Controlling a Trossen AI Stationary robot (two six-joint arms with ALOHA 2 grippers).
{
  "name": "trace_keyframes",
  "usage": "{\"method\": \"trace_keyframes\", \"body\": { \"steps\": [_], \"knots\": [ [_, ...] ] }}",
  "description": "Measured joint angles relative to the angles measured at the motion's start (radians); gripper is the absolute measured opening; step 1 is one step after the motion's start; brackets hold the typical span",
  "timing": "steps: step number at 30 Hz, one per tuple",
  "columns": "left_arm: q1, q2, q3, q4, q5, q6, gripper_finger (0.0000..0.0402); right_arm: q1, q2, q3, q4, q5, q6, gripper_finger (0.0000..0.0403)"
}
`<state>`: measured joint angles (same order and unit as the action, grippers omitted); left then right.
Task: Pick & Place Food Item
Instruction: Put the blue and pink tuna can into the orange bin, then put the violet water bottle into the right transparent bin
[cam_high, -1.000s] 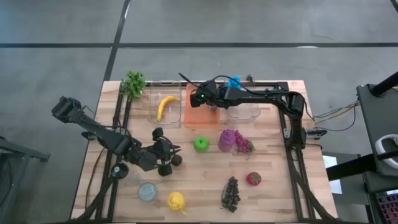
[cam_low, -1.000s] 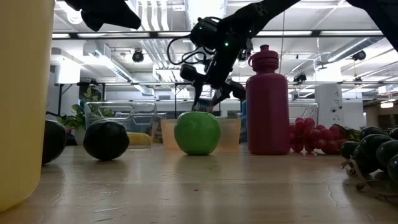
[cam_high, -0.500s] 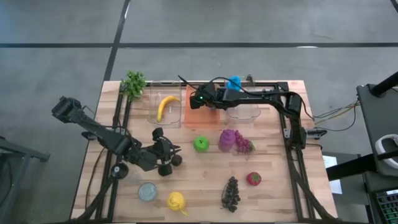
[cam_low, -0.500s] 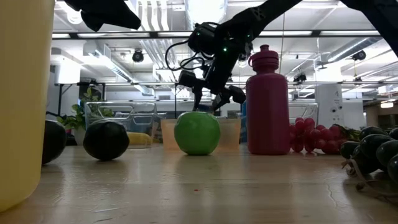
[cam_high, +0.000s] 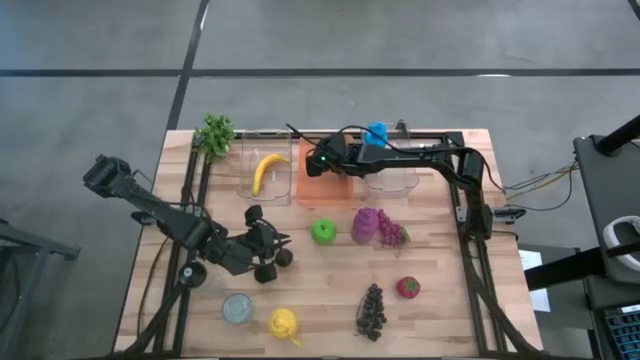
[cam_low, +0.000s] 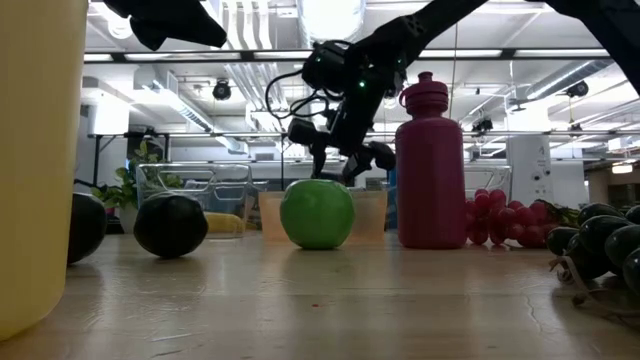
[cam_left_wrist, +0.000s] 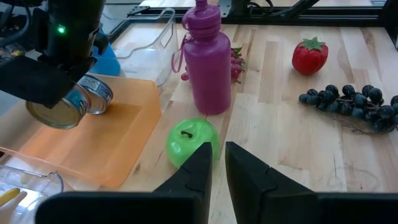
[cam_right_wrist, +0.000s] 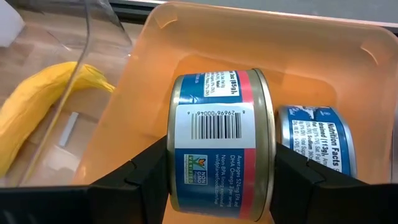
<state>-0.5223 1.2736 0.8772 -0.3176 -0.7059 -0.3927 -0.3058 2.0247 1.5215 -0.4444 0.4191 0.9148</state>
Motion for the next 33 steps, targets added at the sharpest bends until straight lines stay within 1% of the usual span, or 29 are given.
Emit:
{"method": "trace_keyframes", "body": {
  "steps": [8, 10, 18, 24, 28, 33],
  "knots": [
    [0.0, 0.0, 0.0, 0.0, 0.0, 0.0, 0.0047, 0.0, 0.0, 0.0, -0.001, -0.018, -0.001, 0.0201],
    [0.0, 0.0, 0.0, 0.0, 0.0, 0.0, 0.0047, 0.0, 0.0, 0.0, 0.002, -0.032, -0.001, 0.0207],
    [0.0, 0.0, 0.0, 0.0, 0.0, 0.0, 0.0047, 0.0, -0.001, 0.001, 0.004, -0.032, -0.002, 0.0232],
    [0.0, 0.0, 0.0, 0.0, 0.0, 0.0, 0.0047, 0.0, -0.001, 0.001, 0.006, -0.031, -0.005, 0.0243],
    [0.0, 0.0, 0.0, 0.0, 0.0, 0.0, 0.0047, 0.0, -0.001, 0.001, 0.006, -0.027, -0.015, 0.0244],
    [0.0, 0.0, 0.0, 0.0, 0.0, 0.0, 0.0047, 0.0, -0.019, 0.003, 0.006, -0.027, -0.076, 0.0237]
  ]
}}
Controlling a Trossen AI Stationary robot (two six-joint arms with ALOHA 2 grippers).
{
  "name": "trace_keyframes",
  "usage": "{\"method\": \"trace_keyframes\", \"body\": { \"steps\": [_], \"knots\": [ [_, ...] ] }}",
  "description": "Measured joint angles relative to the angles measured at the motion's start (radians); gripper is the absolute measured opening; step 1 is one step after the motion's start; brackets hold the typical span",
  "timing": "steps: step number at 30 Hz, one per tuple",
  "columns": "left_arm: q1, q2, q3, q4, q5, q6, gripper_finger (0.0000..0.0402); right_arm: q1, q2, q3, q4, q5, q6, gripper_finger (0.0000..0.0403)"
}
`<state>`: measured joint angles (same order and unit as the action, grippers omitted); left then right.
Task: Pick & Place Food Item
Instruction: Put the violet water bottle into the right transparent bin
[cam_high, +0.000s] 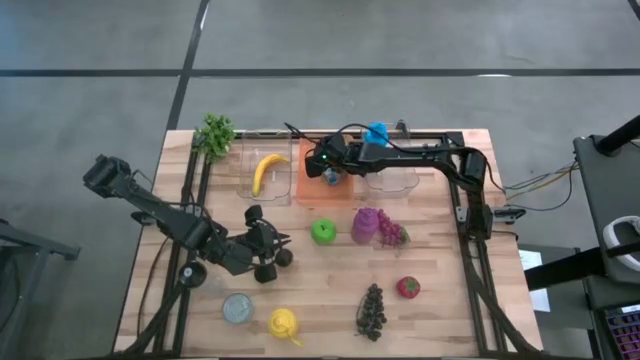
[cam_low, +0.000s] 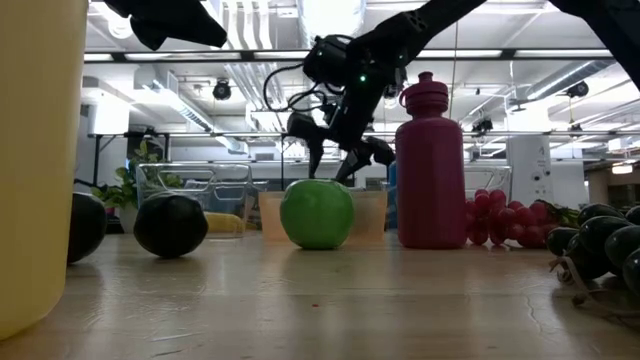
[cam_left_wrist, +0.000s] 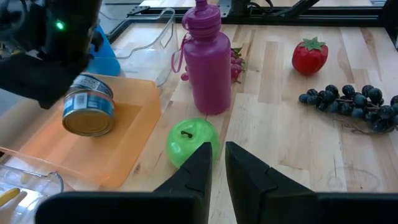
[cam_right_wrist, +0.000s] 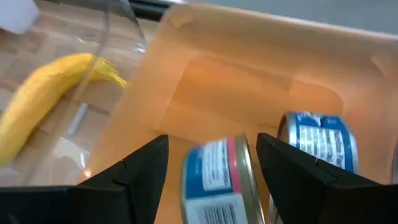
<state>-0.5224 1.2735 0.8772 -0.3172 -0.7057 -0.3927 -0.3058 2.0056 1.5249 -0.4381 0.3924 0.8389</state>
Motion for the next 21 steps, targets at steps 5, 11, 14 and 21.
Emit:
{"method": "trace_keyframes", "body": {
  "steps": [5, 11, 14, 21],
  "knots": [
    [0.0, 0.0, 0.0, 0.0, 0.0, 0.0, 0.0047, 0.011, -0.049, 0.001, -0.001, 0.04, -0.015, 0.0237],
    [0.0, 0.0, 0.0, -0.002, 0.0, 0.0, 0.0047, 0.047, -0.136, 0.001, -0.009, 0.076, -0.089, 0.0245],
    [0.0, 0.0, 0.0, -0.002, 0.0, 0.0, 0.0047, 0.088, -0.176, 0.001, -0.018, 0.137, -0.139, 0.0247],
    [0.0, 0.0, 0.0, -0.002, 0.0, 0.0, 0.0047, 0.205, -0.243, 0.0, -0.03, 0.263, -0.258, 0.0229]
  ]
}}
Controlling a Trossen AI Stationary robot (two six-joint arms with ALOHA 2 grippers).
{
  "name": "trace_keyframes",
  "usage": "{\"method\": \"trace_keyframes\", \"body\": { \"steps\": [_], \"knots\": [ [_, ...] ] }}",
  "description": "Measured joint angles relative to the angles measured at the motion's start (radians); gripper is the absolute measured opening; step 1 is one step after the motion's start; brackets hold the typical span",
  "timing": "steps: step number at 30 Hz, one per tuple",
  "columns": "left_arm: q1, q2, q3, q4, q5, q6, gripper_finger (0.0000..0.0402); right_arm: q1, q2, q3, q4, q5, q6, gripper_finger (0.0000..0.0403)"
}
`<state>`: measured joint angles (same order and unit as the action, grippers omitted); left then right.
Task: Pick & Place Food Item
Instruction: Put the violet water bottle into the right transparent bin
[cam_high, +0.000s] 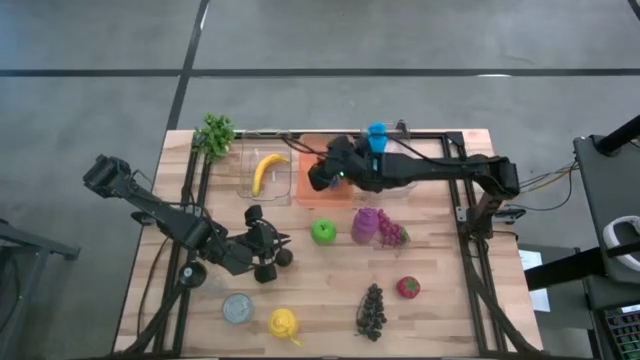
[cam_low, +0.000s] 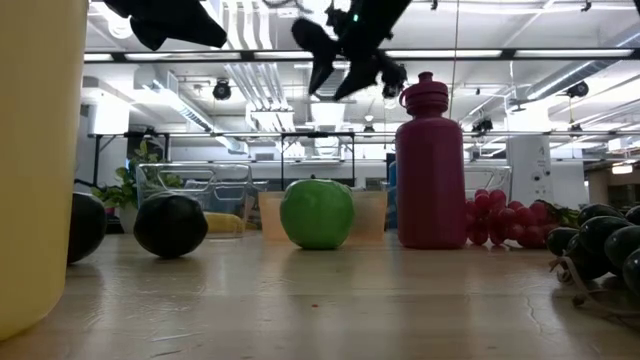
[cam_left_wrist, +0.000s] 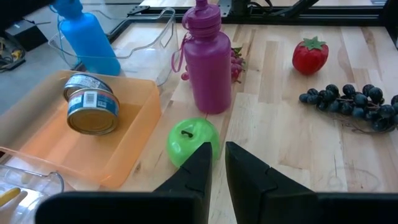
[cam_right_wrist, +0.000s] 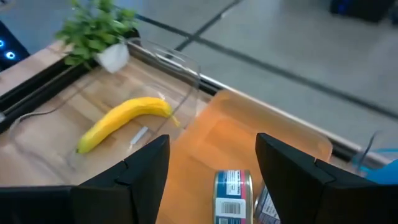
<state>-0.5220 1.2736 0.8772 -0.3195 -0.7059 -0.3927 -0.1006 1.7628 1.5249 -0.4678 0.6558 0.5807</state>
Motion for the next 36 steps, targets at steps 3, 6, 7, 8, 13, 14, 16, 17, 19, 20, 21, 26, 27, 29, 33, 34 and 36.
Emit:
{"method": "trace_keyframes", "body": {
  "steps": [3, 6, 7, 8, 13, 14, 16, 17, 19, 20, 21, 26, 27, 29, 33, 34, 36],
  "knots": [
    [0.0, 0.0, 0.0, 0.0, 0.0, 0.0, 0.0047, 0.04, -0.026, 0.0, 0.001, 0.019, -0.032, 0.0215],
    [0.0, 0.0, 0.0, 0.0, 0.0, 0.0, 0.0047, 0.073, -0.044, 0.0, 0.0, 0.026, -0.068, 0.0196],
    [0.0, 0.0, 0.0, 0.0, 0.0, 0.0, 0.0047, 0.083, -0.047, 0.0, 0.0, 0.027, -0.076, 0.0189],
    [0.0, 0.0, 0.0, 0.0, 0.0, 0.0, 0.0047, 0.093, -0.051, 0.0, 0.0, 0.027, -0.085, 0.0181],
    [0.0, 0.0, 0.0, 0.0, 0.0, 0.0, 0.0047, 0.145, -0.053, -0.001, 0.0, 0.029, -0.146, 0.0141],
    [0.0, 0.0, 0.0, 0.0, 0.0, 0.0, 0.0047, 0.157, -0.053, -0.001, 0.0, 0.029, -0.16, 0.0133],
    [0.0, 0.0, 0.0, 0.0, 0.0, 0.0, 0.0047, 0.184, -0.053, -0.001, 0.001, 0.029, -0.191, 0.012],
    [0.0, 0.0, 0.0, 0.0, 0.0, 0.0, 0.0047, 0.198, -0.053, -0.001, 0.001, 0.029, -0.197, 0.0114],
    [0.0, 0.0, 0.0, 0.0, 0.0, 0.0, 0.0047, 0.227, -0.054, -0.001, 0.001, 0.029, -0.207, 0.0103],
    [0.0, 0.0, 0.0, 0.0, 0.0, 0.0, 0.0047, 0.242, -0.054, -0.001, 0.0, 0.029, -0.222, 0.0098],
    [0.0, 0.0, 0.0, 0.0, 0.0, 0.0, 0.0047, 0.256, -0.054, -0.001, 0.001, 0.029, -0.24, 0.0094],
    [0.0, 0.0, 0.0, 0.0, 0.0, 0.0, 0.0047, 0.329, -0.056, -0.001, 0.001, 0.029, -0.271, 0.0077],
    [0.0, 0.0, 0.0, 0.0, 0.0, 0.0, 0.0047, 0.346, -0.057, -0.001, 0.0, 0.029, -0.273, 0.0074],
    [0.0, 0.0, 0.0, 0.0, 0.0, -0.001, 0.0047, 0.385, -0.06, -0.001, 0.001, 0.029, -0.292, 0.007],
    [0.0, 0.0, 0.0, 0.0, 0.0, -0.001, 0.0047, 0.474, -0.067, -0.001, -0.002, 0.028, -0.346, 0.0065],
    [0.0, 0.0, 0.0, 0.0, 0.0, -0.001, 0.0047, 0.497, -0.068, -0.001, -0.002, 0.028, -0.353, 0.0066],
    [0.0, 0.0, 0.0, 0.0, 0.0, -0.001, 0.0047, 0.542, -0.074, -0.001, -0.013, 0.028, -0.357, 0.0067]
  ]
}}
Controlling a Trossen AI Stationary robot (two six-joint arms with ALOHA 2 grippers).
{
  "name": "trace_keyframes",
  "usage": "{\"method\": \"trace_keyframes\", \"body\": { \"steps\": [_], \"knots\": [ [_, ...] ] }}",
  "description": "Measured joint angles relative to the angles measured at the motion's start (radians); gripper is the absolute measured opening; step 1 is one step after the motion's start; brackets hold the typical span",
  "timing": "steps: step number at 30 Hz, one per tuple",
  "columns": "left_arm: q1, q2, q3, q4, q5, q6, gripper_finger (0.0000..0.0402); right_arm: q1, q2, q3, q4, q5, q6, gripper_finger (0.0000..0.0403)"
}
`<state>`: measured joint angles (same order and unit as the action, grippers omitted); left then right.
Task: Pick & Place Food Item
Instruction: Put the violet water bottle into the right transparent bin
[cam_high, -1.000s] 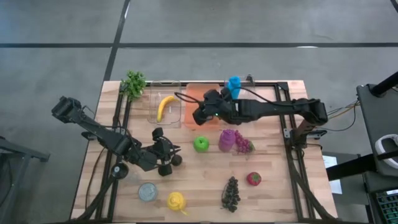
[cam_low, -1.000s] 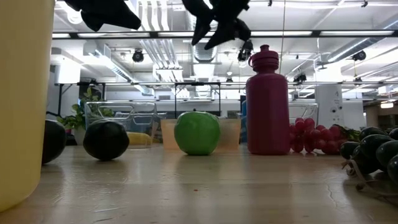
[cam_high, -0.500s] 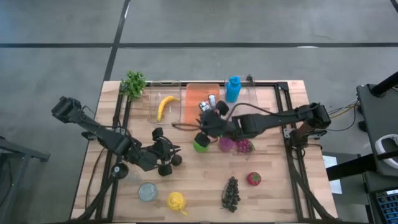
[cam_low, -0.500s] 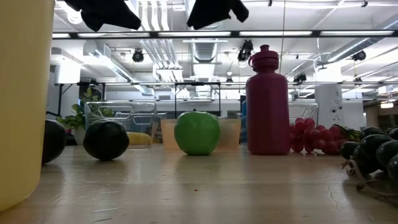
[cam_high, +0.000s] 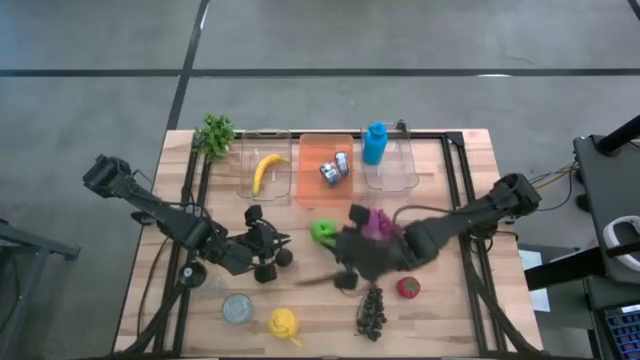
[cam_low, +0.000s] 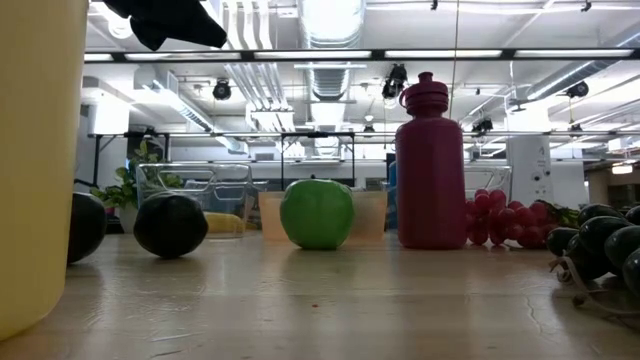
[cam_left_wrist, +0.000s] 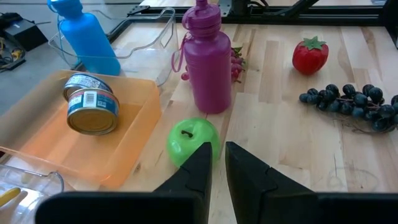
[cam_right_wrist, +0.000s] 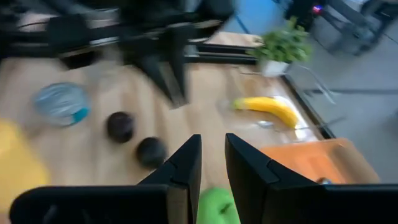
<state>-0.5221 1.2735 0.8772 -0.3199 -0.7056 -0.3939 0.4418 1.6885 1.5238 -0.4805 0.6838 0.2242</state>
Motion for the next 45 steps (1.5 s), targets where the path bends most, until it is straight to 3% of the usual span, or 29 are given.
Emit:
{"method": "trace_keyframes", "body": {
  "steps": [4, 10, 16, 25, 29, 33, 45],
  "knots": [
    [0.0, 0.0, 0.0, 0.0, 0.0, -0.015, 0.0047, 0.084, -0.021, 0.0, -0.039, 0.008, 0.03, 0.0073],
    [0.0, 0.0, 0.0, 0.028, 0.0, -0.094, 0.0047, 0.17, -0.06, 0.0, -0.118, 0.102, 0.133, 0.008],
    [0.0, 0.0, 0.0, 0.032, 0.0, -0.112, 0.0047, 0.204, -0.093, 0.0, -0.259, 0.105, 0.307, 0.0072],
    [0.0, 0.0, 0.0, 0.03, 0.007, -0.112, 0.0047, 0.237, -0.086, -0.016, -0.324, 0.175, 0.345, 0.0065],
    [0.0, 0.0, 0.0, 0.03, 0.008, -0.112, 0.0047, 0.234, -0.106, -0.044, -0.419, 0.24, 0.52, 0.0063],
    [0.0, 0.0, 0.0, 0.03, 0.009, -0.112, 0.0047, 0.207, -0.124, -0.065, -0.493, 0.231, 0.68, 0.0059],
    [0.0, 0.0, -0.001, 0.031, 0.01, -0.112, 0.0047, 0.086, -0.13, -0.065, -0.537, 0.178, 0.718, 0.0052]
  ]
}}
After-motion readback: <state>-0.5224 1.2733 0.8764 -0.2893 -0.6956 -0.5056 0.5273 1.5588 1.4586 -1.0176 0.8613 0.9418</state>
